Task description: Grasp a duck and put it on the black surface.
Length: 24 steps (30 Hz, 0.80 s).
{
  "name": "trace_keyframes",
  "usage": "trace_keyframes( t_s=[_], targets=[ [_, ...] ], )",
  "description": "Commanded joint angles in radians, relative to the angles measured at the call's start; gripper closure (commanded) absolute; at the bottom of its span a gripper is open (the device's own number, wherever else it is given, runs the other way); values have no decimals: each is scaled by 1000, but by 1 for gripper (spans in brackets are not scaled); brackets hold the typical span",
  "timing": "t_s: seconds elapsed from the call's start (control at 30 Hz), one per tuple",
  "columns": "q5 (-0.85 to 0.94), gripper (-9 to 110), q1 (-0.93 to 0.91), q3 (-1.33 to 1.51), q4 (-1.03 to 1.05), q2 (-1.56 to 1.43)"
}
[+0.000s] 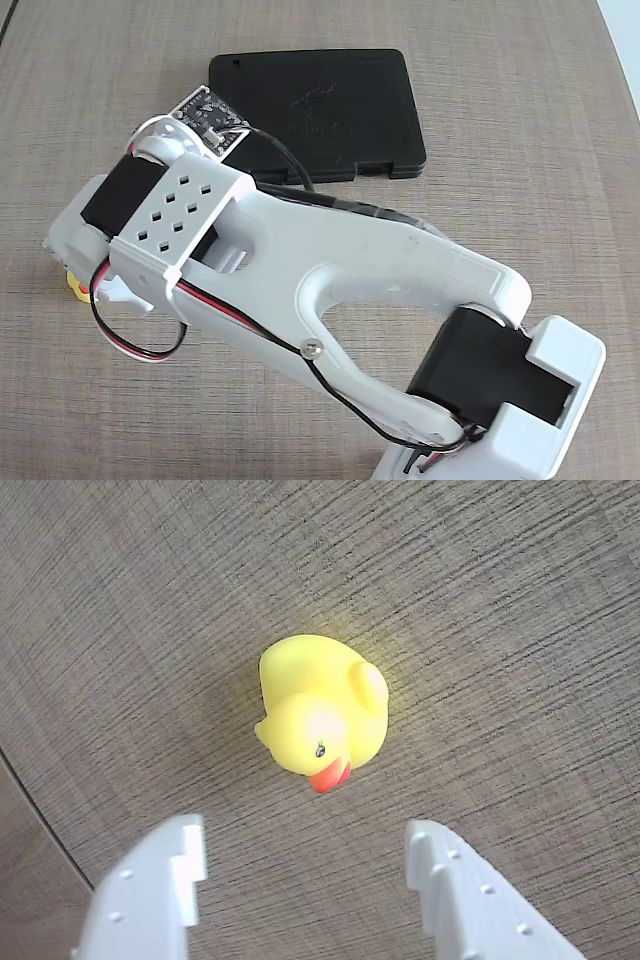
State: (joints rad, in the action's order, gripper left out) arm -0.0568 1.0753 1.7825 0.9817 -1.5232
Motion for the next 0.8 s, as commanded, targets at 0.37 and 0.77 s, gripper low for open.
trace_keyframes(
  t_s=[0.37, 0.77],
  targets=[
    [-5, 73, 11, -219, -12, 279],
    [-3, 74, 11, -225, -15, 350]
  ],
)
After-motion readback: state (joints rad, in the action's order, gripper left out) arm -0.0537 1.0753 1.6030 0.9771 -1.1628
